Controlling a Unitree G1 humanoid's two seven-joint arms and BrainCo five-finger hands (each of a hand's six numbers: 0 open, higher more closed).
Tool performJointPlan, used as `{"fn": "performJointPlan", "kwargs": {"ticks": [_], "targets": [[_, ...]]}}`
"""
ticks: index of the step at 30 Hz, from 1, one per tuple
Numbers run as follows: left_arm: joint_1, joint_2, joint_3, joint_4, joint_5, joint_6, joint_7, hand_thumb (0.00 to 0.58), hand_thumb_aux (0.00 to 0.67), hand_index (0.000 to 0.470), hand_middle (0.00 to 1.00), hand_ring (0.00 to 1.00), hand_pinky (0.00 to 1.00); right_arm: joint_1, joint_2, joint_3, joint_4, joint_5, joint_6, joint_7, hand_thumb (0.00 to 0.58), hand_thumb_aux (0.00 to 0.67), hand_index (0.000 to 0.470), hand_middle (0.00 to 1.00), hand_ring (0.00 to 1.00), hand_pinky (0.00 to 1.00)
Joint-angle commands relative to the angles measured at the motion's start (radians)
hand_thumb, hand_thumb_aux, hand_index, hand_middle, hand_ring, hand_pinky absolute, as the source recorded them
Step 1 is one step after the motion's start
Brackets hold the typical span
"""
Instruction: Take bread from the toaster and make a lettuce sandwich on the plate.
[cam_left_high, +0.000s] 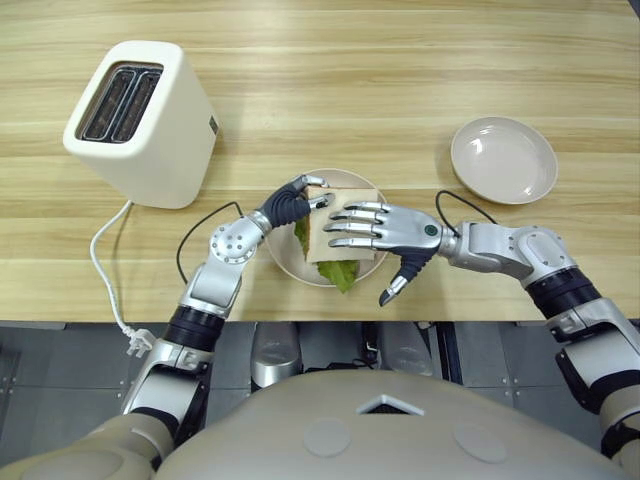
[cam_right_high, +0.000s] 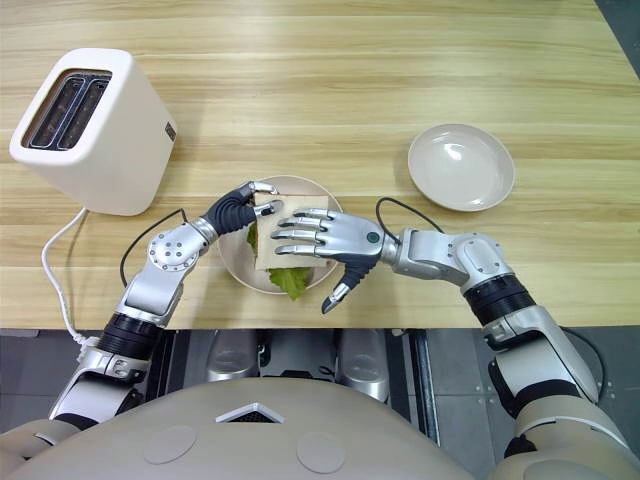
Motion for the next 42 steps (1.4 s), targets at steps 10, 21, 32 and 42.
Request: {"fn": "performJointPlan", "kwargs": {"ticks": [10,21,32,42], "targets": [[-0.069,-0.021,0.018,0.122,0.088,-0.078,0.108,0.0,0.0,0.0,0.99,0.99,0.99,-0.016,-0.017,0.107,0.157,0.065,0.063,0.23,0.0,0.0,0.0,0.0,0.0,0.0],[-0.136,-0.027,0.129,0.094,0.083,-0.128,0.221,0.0,0.0,0.0,0.73,0.73,0.73,-0.063,0.017,0.135,0.252,0.097,0.06,0.228,0.0,0.0,0.0,0.0,0.0,0.0],[-0.12,-0.053,0.168,0.026,0.037,-0.145,0.22,0.0,0.0,0.0,0.44,0.44,0.44,-0.172,0.117,0.114,0.468,0.08,0.148,-0.022,0.58,0.67,0.46,1.0,1.0,1.0],[-0.079,-0.064,0.2,0.004,-0.006,-0.153,0.223,0.0,0.0,0.0,0.47,0.47,0.47,-0.241,0.15,0.012,0.471,0.181,0.085,-0.361,0.58,0.67,0.46,1.0,1.0,1.0]]}}
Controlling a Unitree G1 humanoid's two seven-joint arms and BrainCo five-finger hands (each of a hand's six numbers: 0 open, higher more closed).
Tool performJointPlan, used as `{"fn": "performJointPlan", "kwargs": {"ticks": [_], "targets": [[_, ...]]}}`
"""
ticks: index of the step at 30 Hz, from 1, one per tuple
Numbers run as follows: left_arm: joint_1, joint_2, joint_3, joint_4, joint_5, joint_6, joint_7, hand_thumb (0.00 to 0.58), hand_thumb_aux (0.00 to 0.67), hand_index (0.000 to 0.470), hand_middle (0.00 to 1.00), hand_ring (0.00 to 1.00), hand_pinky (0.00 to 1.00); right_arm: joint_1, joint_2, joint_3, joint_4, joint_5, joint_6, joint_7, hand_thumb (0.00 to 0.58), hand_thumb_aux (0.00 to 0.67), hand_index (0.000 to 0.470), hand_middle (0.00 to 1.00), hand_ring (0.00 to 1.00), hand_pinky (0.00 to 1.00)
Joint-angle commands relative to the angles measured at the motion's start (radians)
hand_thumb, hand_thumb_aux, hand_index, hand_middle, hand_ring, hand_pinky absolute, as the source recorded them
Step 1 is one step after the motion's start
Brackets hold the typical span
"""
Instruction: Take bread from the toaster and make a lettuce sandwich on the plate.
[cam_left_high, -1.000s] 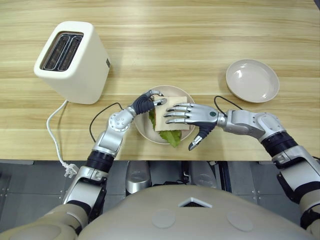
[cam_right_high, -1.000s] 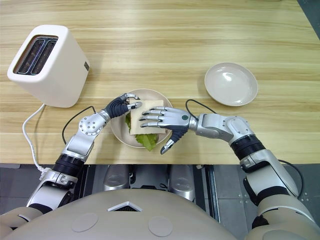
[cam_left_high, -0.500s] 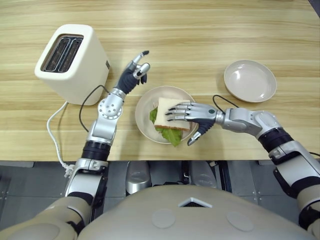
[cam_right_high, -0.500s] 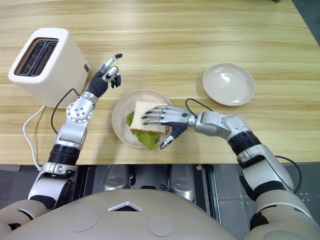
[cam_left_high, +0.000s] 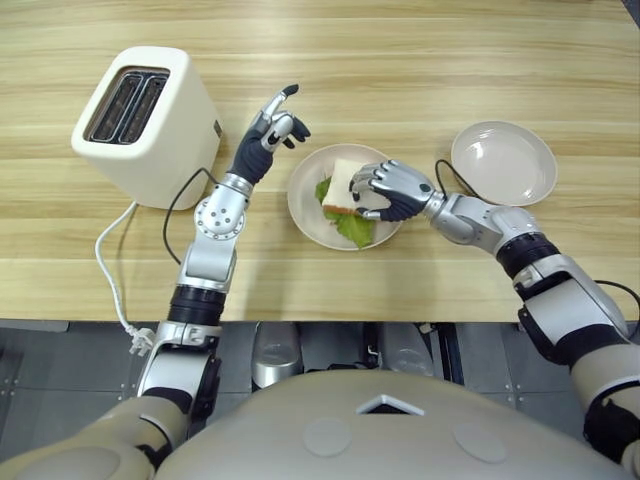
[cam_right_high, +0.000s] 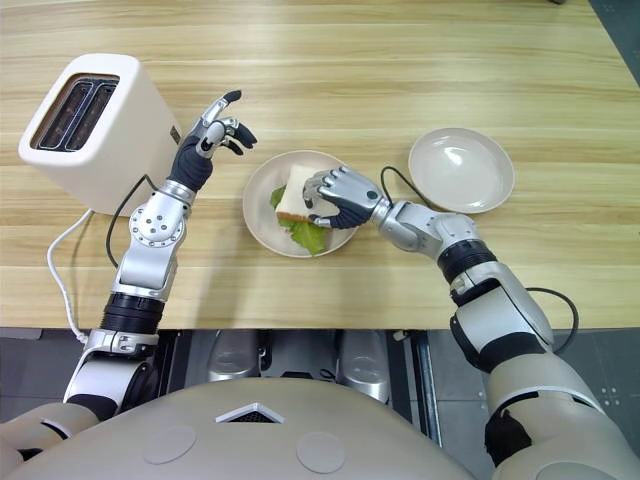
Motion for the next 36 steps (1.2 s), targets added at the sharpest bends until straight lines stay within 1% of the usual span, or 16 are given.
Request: {"fn": "performJointPlan", "kwargs": {"ticks": [1,2,3,4,5,6,10,16,17,20,21,23,25,28,32,36], "targets": [[0.028,0.004,0.026,-0.032,-0.029,-0.001,-0.005,0.036,0.021,0.014,0.53,0.53,0.53,0.019,-0.014,-0.109,-0.09,0.117,-0.123,-0.118,0.58,0.67,0.46,1.0,1.0,1.0],[0.033,0.003,0.03,-0.038,-0.036,-0.004,-0.008,0.071,0.042,0.029,0.57,0.57,0.57,0.028,-0.013,-0.135,-0.119,0.151,-0.162,-0.132,0.58,0.67,0.46,1.0,1.0,1.0],[0.038,0.0,0.031,-0.045,-0.048,-0.011,-0.016,0.071,0.042,0.029,0.57,0.57,0.57,0.038,-0.012,-0.158,-0.145,0.178,-0.195,-0.14,0.58,0.67,0.46,1.0,1.0,1.0],[0.043,-0.003,0.032,-0.053,-0.061,-0.014,-0.023,0.496,0.415,0.285,1.0,1.0,1.0,0.051,-0.009,-0.181,-0.17,0.213,-0.226,-0.138,0.58,0.67,0.46,1.0,1.0,1.0],[0.048,-0.005,0.033,-0.061,-0.069,-0.023,-0.025,0.524,0.462,0.317,1.0,1.0,1.0,0.062,-0.005,-0.202,-0.188,0.252,-0.252,-0.13,0.58,0.67,0.46,1.0,1.0,1.0],[0.052,-0.007,0.034,-0.071,-0.078,-0.031,-0.029,0.58,0.67,0.46,1.0,1.0,1.0,0.072,0.001,-0.219,-0.198,0.301,-0.275,-0.112,0.58,0.67,0.46,1.0,1.0,1.0],[0.087,-0.003,0.018,-0.142,-0.13,-0.057,-0.081,0.58,0.67,0.46,1.0,1.0,1.0,0.112,0.021,-0.219,-0.229,0.574,-0.312,0.059,0.58,0.67,0.46,1.0,1.0,1.0],[0.14,0.018,-0.017,-0.21,-0.151,-0.065,-0.164,0.58,0.67,0.46,1.0,1.0,1.0,0.201,0.014,-0.154,-0.29,0.937,-0.249,0.407,0.58,0.67,0.46,1.0,1.0,1.0],[0.161,0.03,-0.031,-0.235,-0.169,-0.062,-0.201,0.58,0.67,0.46,1.0,1.0,1.0,0.235,-0.003,-0.116,-0.346,1.074,-0.192,0.542,0.58,0.67,0.46,1.0,1.0,1.0],[0.25,0.111,-0.11,-0.319,-0.217,-0.063,-0.362,0.58,0.67,0.46,1.0,1.0,1.0,0.371,-0.101,-0.014,-0.585,1.473,0.065,1.005,0.58,0.67,0.46,1.0,1.0,1.0],[0.281,0.145,-0.135,-0.339,-0.24,-0.061,-0.42,0.58,0.67,0.46,1.0,1.0,1.0,0.417,-0.145,0.0,-0.655,1.553,0.137,1.137,0.58,0.67,0.46,1.0,1.0,1.0],[0.338,0.205,-0.172,-0.364,-0.294,-0.042,-0.516,0.58,0.67,0.46,1.0,1.0,1.0,0.493,-0.222,0.008,-0.756,1.646,0.262,1.322,0.58,0.67,0.46,1.0,1.0,1.0],[0.382,0.26,-0.204,-0.356,-0.299,-0.034,-0.583,0.58,0.67,0.46,1.0,1.0,1.0,0.535,-0.261,-0.01,-0.778,1.625,0.327,1.422,0.58,0.67,0.46,1.0,1.0,1.0],[0.397,0.317,-0.267,-0.298,-0.15,-0.043,-0.591,0.58,0.67,0.46,1.0,1.0,1.0,0.536,-0.266,-0.038,-0.715,1.413,0.322,1.421,0.58,0.67,0.46,1.0,1.0,1.0],[0.33,0.325,-0.365,-0.126,0.157,-0.093,-0.462,0.58,0.67,0.46,1.0,1.0,1.0,0.482,-0.217,-0.07,-0.576,1.008,0.242,1.261,0.58,0.67,0.46,1.0,1.0,1.0],[0.234,0.268,-0.417,0.067,0.347,-0.133,-0.271,0.58,0.67,0.46,1.0,1.0,1.0,0.414,-0.148,-0.086,-0.439,0.711,0.182,1.052,0.58,0.67,0.46,1.0,1.0,1.0]]}}
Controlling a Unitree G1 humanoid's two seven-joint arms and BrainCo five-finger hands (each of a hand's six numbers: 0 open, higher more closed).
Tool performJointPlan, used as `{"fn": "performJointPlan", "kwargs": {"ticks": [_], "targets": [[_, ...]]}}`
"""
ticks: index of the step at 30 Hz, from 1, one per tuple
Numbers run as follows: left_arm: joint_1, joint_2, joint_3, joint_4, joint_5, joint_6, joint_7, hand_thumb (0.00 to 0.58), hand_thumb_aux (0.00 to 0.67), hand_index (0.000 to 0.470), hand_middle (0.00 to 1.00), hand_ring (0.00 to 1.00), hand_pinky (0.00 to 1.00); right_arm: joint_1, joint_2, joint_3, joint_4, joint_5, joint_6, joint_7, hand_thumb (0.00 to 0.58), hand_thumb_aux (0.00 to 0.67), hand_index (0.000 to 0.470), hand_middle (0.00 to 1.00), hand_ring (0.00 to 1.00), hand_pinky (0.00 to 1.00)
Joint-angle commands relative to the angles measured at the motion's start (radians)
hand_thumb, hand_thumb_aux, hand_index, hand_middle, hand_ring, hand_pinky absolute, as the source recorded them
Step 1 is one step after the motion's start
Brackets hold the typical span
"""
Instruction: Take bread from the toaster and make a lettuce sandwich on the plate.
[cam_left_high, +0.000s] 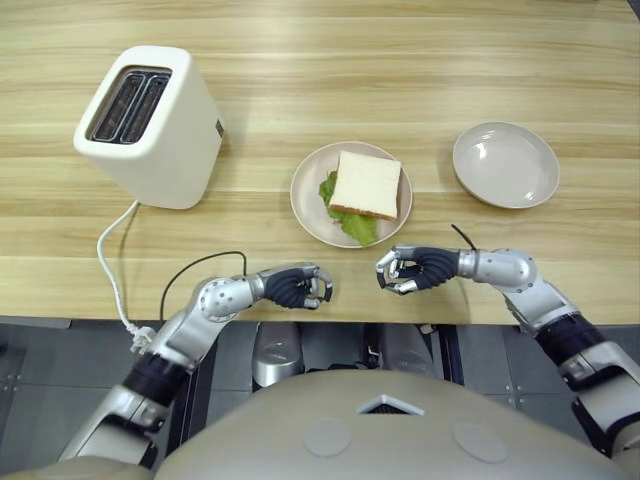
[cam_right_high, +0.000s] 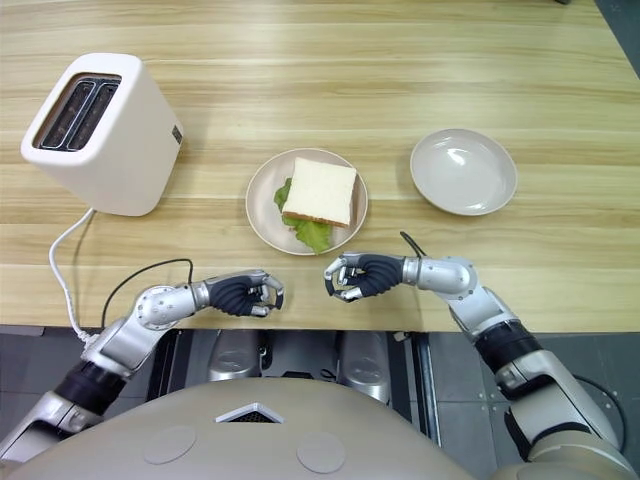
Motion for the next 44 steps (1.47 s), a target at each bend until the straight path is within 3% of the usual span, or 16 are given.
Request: {"fn": "performJointPlan", "kwargs": {"ticks": [1,11,20,21,22,23,24,25,27,28,30,31,32,33,37,44], "targets": [[-0.074,-0.044,-0.046,0.207,0.2,-0.014,0.189,0.58,0.67,0.46,1.0,1.0,1.0,-0.068,0.057,-0.024,0.123,-0.28,-0.054,-0.213,0.58,0.67,0.46,1.0,1.0,1.0],[-0.456,-0.162,0.032,0.665,0.267,-0.068,0.568,0.58,0.67,0.46,1.0,1.0,1.0,-0.423,0.23,0.023,0.638,-0.598,-0.017,-0.587,0.58,0.67,0.46,1.0,1.0,1.0],[-0.752,-0.318,0.068,1.205,0.218,-0.088,0.645,0.58,0.67,0.46,1.0,1.0,1.0,-0.668,0.413,-0.014,1.008,-0.615,0.197,-0.714,0.58,0.67,0.46,1.0,1.0,1.0],[-0.748,-0.326,0.079,1.205,0.203,-0.111,0.648,0.58,0.67,0.46,1.0,1.0,1.0,-0.671,0.417,-0.032,1.012,-0.6,0.204,-0.722,0.575,0.61,0.419,0.75,0.75,0.75],[-0.742,-0.328,0.085,1.197,0.194,-0.14,0.654,0.58,0.67,0.46,1.0,1.0,1.0,-0.67,0.415,-0.048,1.013,-0.591,0.2,-0.731,0.527,0.468,0.321,0.19,0.19,0.19],[-0.733,-0.324,0.091,1.183,0.186,-0.166,0.66,0.58,0.67,0.46,1.0,1.0,1.0,-0.665,0.41,-0.067,1.01,-0.576,0.19,-0.733,0.527,0.468,0.321,0.19,0.19,0.19],[-0.719,-0.314,0.099,1.159,0.176,-0.193,0.666,0.58,0.67,0.46,1.0,1.0,1.0,-0.658,0.4,-0.084,1.004,-0.562,0.168,-0.738,0.456,0.36,0.247,0.0,0.0,0.0],[-0.7,-0.299,0.115,1.122,0.161,-0.223,0.676,0.58,0.67,0.46,1.0,1.0,1.0,-0.649,0.387,-0.101,0.995,-0.548,0.138,-0.743,0.0,0.0,0.0,0.0,0.0,0.0],[-0.642,-0.272,0.15,1.009,0.123,-0.268,0.688,0.58,0.654,0.449,1.0,1.0,1.0,-0.62,0.359,-0.146,0.969,-0.505,0.059,-0.735,0.0,0.0,0.0,0.0,0.0,0.0],[-0.595,-0.261,0.166,0.911,0.107,-0.285,0.688,0.484,0.397,0.272,1.0,1.0,1.0,-0.59,0.341,-0.178,0.944,-0.47,0.002,-0.726,0.0,0.0,0.0,0.0,0.0,0.0],[-0.487,-0.255,0.195,0.699,0.057,-0.294,0.664,0.0,0.0,0.0,1.0,1.0,1.0,-0.514,0.308,-0.231,0.873,-0.399,-0.118,-0.695,0.0,0.0,0.0,0.0,0.0,0.0],[-0.426,-0.257,0.209,0.588,0.029,-0.283,0.651,0.0,0.0,0.0,0.84,0.84,0.84,-0.462,0.292,-0.253,0.815,-0.36,-0.177,-0.675,0.0,0.0,0.0,0.0,0.0,0.0],[-0.368,-0.262,0.221,0.491,0.006,-0.268,0.641,0.0,0.0,0.0,0.2,0.2,0.2,-0.413,0.278,-0.269,0.752,-0.329,-0.224,-0.662,0.0,0.0,0.0,0.0,0.0,0.0],[-0.312,-0.268,0.232,0.401,-0.01,-0.25,0.636,0.0,0.0,0.0,0.0,0.0,0.0,-0.365,0.269,-0.287,0.684,-0.295,-0.255,-0.647,0.0,0.0,0.0,0.0,0.0,0.0],[-0.15,-0.308,0.263,0.15,-0.058,-0.2,0.634,0.0,0.0,0.0,0.0,0.0,0.0,-0.207,0.295,-0.381,0.423,-0.107,-0.243,-0.606,0.0,0.0,0.0,0.0,0.0,0.0],[-0.079,-0.384,0.301,-0.019,-0.242,-0.158,0.571,0.0,0.0,0.0,0.0,0.0,0.0,-0.125,0.475,-0.497,0.27,0.069,-0.197,-0.643,0.0,0.0,0.0,0.0,0.0,0.0]]}}
